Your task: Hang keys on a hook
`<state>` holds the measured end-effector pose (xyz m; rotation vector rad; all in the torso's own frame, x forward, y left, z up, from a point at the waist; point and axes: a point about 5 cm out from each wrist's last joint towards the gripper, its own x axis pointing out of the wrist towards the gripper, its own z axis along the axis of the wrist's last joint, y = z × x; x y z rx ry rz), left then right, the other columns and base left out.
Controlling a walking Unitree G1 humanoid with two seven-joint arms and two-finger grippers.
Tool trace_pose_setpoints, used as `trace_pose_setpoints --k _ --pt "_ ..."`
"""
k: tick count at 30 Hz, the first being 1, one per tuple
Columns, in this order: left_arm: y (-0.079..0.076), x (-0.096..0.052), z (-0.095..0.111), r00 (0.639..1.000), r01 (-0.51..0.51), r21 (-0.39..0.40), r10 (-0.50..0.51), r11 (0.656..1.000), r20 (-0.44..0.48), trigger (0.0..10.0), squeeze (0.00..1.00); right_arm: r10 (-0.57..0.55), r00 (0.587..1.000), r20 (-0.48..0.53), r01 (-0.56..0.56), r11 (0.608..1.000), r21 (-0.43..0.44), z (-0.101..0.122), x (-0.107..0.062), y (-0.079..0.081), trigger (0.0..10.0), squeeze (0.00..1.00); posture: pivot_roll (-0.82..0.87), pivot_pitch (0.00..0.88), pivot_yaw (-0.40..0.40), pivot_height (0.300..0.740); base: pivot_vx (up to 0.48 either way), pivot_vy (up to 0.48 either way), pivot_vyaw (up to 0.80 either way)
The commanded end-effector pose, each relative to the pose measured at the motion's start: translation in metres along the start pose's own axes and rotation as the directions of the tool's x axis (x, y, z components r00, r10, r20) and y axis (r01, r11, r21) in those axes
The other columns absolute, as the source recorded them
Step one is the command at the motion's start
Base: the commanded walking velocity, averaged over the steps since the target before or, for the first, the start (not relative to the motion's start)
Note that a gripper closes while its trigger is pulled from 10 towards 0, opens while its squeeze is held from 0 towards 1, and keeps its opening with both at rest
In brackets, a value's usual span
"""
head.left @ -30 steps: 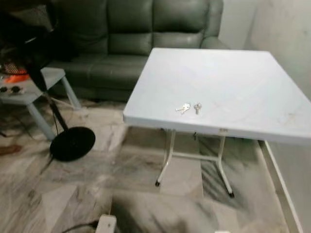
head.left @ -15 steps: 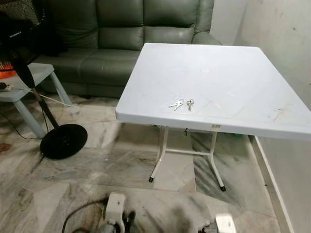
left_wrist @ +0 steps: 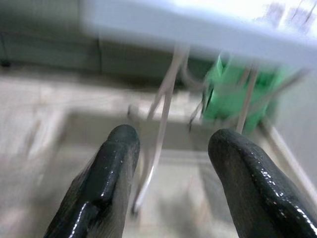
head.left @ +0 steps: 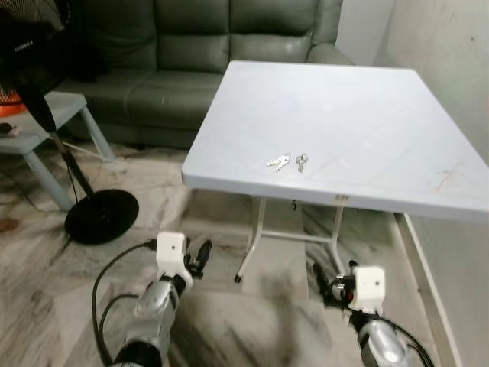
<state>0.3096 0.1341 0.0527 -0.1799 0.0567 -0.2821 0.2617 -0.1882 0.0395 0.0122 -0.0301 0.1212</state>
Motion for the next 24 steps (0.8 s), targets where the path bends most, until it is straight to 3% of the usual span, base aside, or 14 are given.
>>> trace_pose_setpoints --k 1,7,13,16,18,21,24 --pt "-0.004 -0.003 0.008 0.998 0.033 -0.017 -0.032 0.999 0.051 10.0 0.0 0.02 0.998 0.062 -0.02 1.0 0.007 0.012 -0.002 0.004 10.0 0.0 0.01 0.07 0.011 0.74 0.0 0.0 0.0" --pt "-0.005 -0.022 0.031 0.986 0.041 -0.087 -0.026 0.995 0.167 10.0 0.0 0.043 0.989 0.139 -0.048 0.998 0.031 0.032 -0.023 0.008 10.0 0.0 0.0 0.07 0.016 0.74 0.0 0.0 0.0" --pt "0.003 -0.033 0.034 0.989 0.017 -0.129 0.002 0.991 0.149 10.0 0.0 0.024 0.995 0.092 -0.029 0.998 0.048 0.031 -0.035 0.006 10.0 0.0 0.0 0.084 0.013 0.74 0.0 0.0 0.0" --pt "0.004 -0.032 0.033 0.993 0.005 -0.13 0.011 0.991 0.119 10.0 0.0 0.029 0.995 0.097 -0.034 0.998 0.049 0.036 -0.03 0.008 10.0 0.0 0.0 0.097 0.013 0.74 0.0 0.0 0.0" --pt "0.001 -0.03 0.044 0.989 0.015 -0.19 0.013 0.982 0.147 10.0 0.0 0.039 0.99 0.136 -0.049 0.997 0.066 0.049 -0.024 0.013 10.0 0.0 0.01 0.103 0.015 0.74 0.0 0.0 0.0" --pt "-0.006 -0.033 0.047 0.99 0.068 -0.132 -0.051 0.989 0.133 10.0 0.0 0.063 0.983 0.17 -0.075 0.995 0.066 0.063 -0.019 0.018 10.0 0.0 0.01 0.111 0.011 0.74 0.0 0.0 0.0" --pt "-0.009 -0.034 0.045 0.992 0.061 -0.143 -0.044 0.988 0.118 10.0 0.0 0.1 0.981 0.168 -0.11 0.993 0.047 0.066 -0.018 0.022 10.0 0.0 0.02 0.113 0.009 0.74 0.0 0.0 0.0"
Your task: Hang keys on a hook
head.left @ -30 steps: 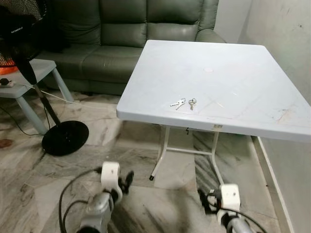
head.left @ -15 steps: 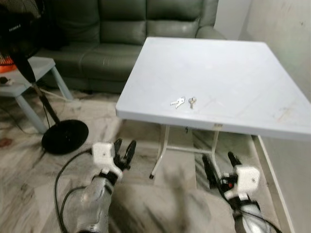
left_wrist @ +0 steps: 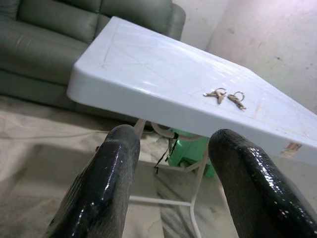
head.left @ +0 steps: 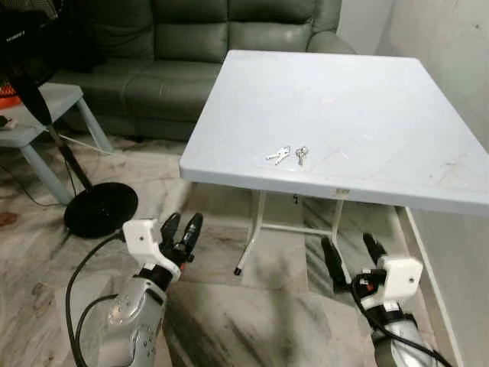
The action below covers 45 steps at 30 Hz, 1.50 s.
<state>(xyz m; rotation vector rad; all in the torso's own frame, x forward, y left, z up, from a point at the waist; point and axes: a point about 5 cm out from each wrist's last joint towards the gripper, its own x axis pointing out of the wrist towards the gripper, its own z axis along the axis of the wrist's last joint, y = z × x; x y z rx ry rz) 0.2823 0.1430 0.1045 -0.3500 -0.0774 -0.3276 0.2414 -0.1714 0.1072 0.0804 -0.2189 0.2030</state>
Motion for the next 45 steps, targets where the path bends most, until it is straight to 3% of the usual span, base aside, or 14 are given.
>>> trace_pose_setpoints --k 1,5,18,45 --pt "-0.002 -0.005 -0.006 0.999 -0.013 -0.008 0.012 1.0 -0.037 10.0 0.0 0.03 0.999 -0.03 -0.03 1.0 -0.002 -0.002 -0.002 0.003 10.0 0.0 0.02 0.113 0.009 0.74 0.0 0.0 0.0" --pt "-0.01 -0.006 -0.009 0.997 0.009 -0.014 -0.01 1.0 -0.071 10.0 0.0 0.031 0.999 -0.042 -0.031 0.999 -0.01 0.0 -0.002 0.003 10.0 0.0 0.02 0.12 0.005 0.74 0.0 0.0 0.0" --pt "-0.004 -0.001 0.003 0.998 0.013 0.027 -0.011 1.0 -0.055 10.0 0.0 0.024 1.0 -0.017 -0.025 1.0 -0.011 0.009 0.005 0.002 10.0 0.0 0.02 0.127 0.006 0.74 0.0 0.0 0.0" --pt "-0.012 0.007 0.006 0.998 0.034 0.014 -0.033 0.999 -0.052 10.0 0.0 0.057 0.998 -0.016 -0.057 0.998 -0.002 0.011 0.012 0.007 10.0 0.0 0.03 0.114 0.007 0.74 0.346 0.0 0.0"
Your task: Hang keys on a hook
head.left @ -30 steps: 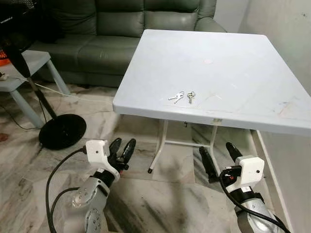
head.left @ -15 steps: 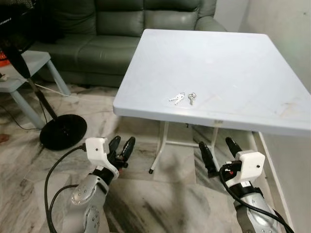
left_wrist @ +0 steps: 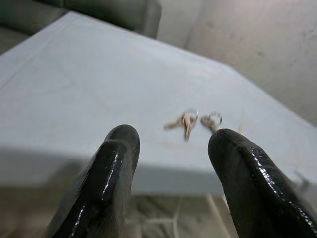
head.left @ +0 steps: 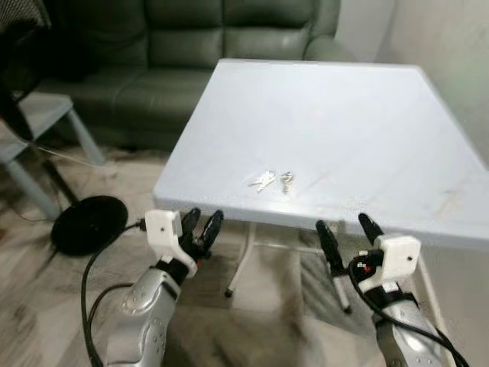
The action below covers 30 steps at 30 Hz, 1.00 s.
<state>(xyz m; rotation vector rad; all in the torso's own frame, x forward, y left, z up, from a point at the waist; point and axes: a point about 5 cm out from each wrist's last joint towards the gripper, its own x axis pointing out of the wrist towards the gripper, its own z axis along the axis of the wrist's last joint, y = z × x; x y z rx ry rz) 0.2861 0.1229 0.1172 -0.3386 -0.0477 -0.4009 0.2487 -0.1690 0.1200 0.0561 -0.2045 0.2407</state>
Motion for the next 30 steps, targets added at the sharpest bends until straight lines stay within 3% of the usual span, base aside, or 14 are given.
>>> trace_pose_setpoints --k 1,10,16,30 --pt "0.009 -0.005 0.001 0.999 -0.033 0.012 0.033 0.999 -0.009 10.0 0.0 0.018 1.0 0.003 -0.018 1.0 0.015 0.001 0.002 0.006 10.0 0.0 0.03 0.114 0.007 0.74 0.375 0.0 0.0" --pt "0.007 -0.004 0.0 0.999 -0.032 -0.008 0.032 0.999 -0.004 10.0 0.0 0.032 0.999 -0.001 -0.032 0.999 0.013 0.0 0.002 0.006 10.0 0.0 0.03 0.108 0.002 0.74 0.36 0.0 0.0" --pt "0.006 -0.003 0.0 1.0 -0.029 -0.008 0.029 1.0 -0.004 10.0 0.0 0.042 0.999 -0.002 -0.042 0.999 0.01 0.0 0.004 0.006 10.0 0.0 0.03 0.107 -0.001 0.74 0.312 0.247 0.0" --pt "-0.009 -0.006 -0.008 0.999 0.018 0.044 -0.017 0.999 -0.031 10.0 0.0 0.131 0.991 -0.04 -0.133 0.989 -0.063 0.001 0.016 0.006 10.0 0.0 0.03 0.124 -0.005 0.74 0.0 0.0 0.0"
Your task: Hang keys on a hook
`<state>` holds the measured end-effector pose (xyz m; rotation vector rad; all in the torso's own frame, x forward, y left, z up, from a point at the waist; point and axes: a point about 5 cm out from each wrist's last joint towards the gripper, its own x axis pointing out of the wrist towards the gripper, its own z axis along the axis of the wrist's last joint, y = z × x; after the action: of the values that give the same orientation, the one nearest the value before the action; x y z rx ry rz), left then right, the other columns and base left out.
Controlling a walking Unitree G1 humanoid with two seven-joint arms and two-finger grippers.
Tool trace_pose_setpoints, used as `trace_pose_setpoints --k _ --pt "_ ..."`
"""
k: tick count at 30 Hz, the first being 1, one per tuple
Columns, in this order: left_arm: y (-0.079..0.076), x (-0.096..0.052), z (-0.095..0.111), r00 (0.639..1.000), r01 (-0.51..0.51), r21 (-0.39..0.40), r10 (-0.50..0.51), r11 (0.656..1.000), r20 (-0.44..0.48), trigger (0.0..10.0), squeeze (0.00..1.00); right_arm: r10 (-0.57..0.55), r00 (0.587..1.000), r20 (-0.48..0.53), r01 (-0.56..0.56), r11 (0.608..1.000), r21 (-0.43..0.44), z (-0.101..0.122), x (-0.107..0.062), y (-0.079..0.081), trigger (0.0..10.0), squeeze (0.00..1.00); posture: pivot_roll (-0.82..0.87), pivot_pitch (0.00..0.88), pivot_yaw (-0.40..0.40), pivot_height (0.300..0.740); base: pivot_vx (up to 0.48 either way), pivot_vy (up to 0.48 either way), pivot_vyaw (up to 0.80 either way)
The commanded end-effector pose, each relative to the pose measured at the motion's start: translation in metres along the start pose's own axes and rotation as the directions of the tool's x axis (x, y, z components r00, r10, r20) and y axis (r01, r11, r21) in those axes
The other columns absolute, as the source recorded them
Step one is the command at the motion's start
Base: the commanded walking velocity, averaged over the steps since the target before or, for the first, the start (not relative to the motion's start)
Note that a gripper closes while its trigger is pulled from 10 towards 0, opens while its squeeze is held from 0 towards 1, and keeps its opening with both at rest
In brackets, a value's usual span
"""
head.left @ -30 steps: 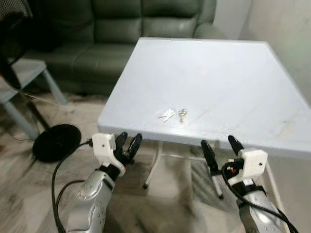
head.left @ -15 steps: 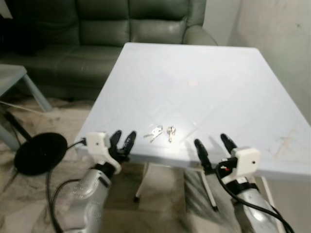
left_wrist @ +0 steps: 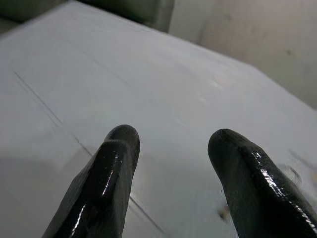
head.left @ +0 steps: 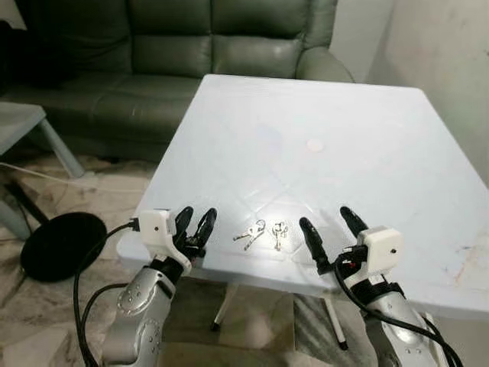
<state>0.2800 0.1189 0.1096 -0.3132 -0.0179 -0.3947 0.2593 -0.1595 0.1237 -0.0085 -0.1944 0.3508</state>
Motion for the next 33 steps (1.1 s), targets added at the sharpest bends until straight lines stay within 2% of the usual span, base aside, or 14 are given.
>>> trace_pose_setpoints --k 1,6,16,22,33 --pt "-0.008 -0.001 0.0 0.999 0.036 0.029 -0.036 0.999 0.0 10.0 0.0 0.022 1.0 -0.016 -0.022 1.0 -0.014 0.0 0.004 -0.002 10.0 0.0 0.03 0.124 -0.005 0.74 0.0 0.0 0.0" --pt "-0.019 -0.004 -0.004 0.996 0.089 0.02 -0.089 0.996 -0.013 10.0 0.0 0.089 0.996 -0.021 -0.09 0.995 -0.044 0.004 0.018 -0.002 10.0 0.0 0.04 0.132 -0.014 0.74 0.0 0.0 0.0" --pt "-0.031 -0.015 -0.004 0.995 0.099 0.01 -0.099 0.995 -0.008 10.0 0.0 0.271 0.962 -0.045 -0.273 0.96 -0.059 0.008 0.046 0.009 10.0 0.0 0.07 0.176 -0.053 0.74 0.0 0.0 0.0" --pt "-0.035 -0.024 -0.002 0.996 0.091 0.003 -0.091 0.996 -0.005 10.0 0.0 0.319 0.947 -0.046 -0.321 0.946 -0.048 0.01 0.058 0.013 10.0 0.0 0.1 0.215 -0.073 0.74 0.0 0.0 0.0" --pt "-0.039 -0.037 -0.002 0.998 0.066 0.004 -0.066 0.998 -0.022 10.0 0.0 0.345 0.932 -0.112 -0.347 0.938 -0.006 -0.004 0.059 0.018 10.0 0.0 0.13 0.245 -0.089 0.74 0.0 0.0 0.0"
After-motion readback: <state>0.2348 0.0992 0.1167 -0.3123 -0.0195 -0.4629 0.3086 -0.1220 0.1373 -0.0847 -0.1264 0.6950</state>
